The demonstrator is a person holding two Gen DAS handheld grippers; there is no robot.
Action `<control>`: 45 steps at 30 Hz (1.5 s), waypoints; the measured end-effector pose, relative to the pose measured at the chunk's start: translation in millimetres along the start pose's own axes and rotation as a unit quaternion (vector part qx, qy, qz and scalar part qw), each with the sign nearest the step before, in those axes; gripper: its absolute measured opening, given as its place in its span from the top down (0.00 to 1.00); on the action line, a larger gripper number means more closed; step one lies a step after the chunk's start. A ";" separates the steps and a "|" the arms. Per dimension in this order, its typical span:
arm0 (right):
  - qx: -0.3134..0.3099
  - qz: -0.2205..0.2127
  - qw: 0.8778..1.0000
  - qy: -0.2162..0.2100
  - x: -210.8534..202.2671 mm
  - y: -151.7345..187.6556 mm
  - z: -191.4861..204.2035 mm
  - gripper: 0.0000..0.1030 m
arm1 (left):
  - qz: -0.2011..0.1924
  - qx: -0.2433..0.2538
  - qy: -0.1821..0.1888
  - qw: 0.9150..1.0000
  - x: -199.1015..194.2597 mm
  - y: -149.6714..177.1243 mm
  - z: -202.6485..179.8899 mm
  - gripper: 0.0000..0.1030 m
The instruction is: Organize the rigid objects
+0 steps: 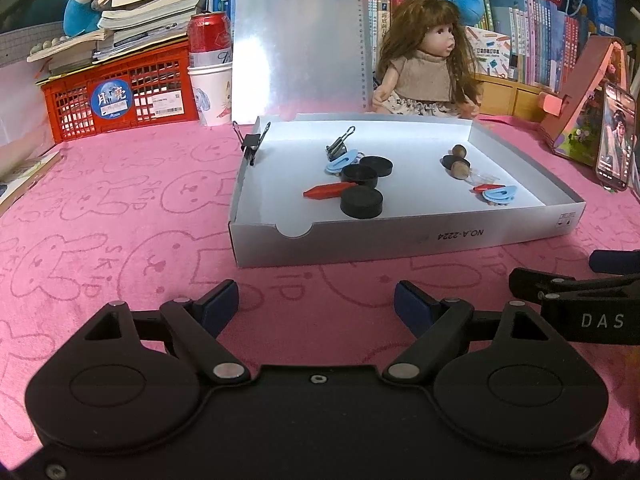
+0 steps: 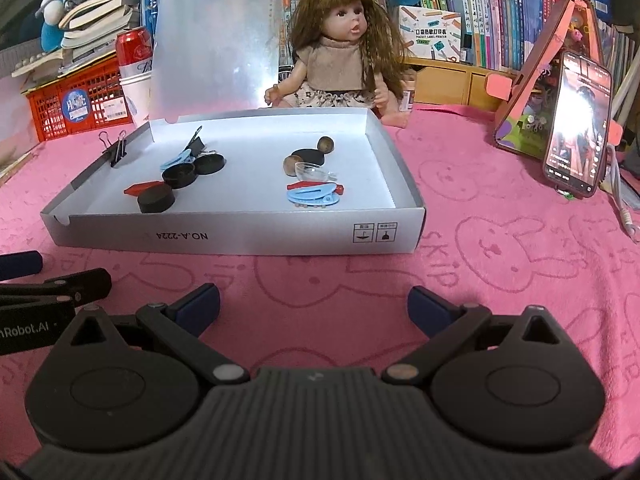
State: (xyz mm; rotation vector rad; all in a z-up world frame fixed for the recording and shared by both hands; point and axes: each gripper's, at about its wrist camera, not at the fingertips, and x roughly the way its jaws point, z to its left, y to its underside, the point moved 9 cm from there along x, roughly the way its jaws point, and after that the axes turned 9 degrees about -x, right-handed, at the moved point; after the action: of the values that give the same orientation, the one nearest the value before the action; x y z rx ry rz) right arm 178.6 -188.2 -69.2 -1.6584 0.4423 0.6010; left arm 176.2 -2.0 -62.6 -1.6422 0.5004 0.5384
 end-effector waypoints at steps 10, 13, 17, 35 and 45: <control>-0.002 0.002 1.000 0.001 2.1 -0.1 -0.1 0.00 | -0.009 0.001 -0.003 1.000 2.9 0.2 0.3 0.14; -0.002 0.002 1.000 0.001 2.1 -0.2 0.0 0.00 | -0.007 0.000 -0.004 1.000 3.8 -0.7 0.1 0.13; 0.001 0.002 1.000 0.000 3.3 -2.0 -1.1 0.00 | -0.005 -0.001 -0.003 1.000 5.7 -2.8 0.0 0.13; 0.003 0.006 1.000 0.004 9.2 -6.1 -1.4 0.00 | 0.008 -0.010 -0.008 1.000 20.4 -9.4 1.3 0.05; 0.002 0.005 1.000 0.003 9.4 -6.1 -0.5 0.00 | 0.013 -0.006 -0.004 1.000 22.2 -8.6 -0.9 0.00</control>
State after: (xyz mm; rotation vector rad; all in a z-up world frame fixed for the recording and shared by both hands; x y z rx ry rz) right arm 189.7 -187.2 -70.1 -1.6551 0.4565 0.6011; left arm 199.0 -2.1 -69.2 -1.6461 0.5153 0.5678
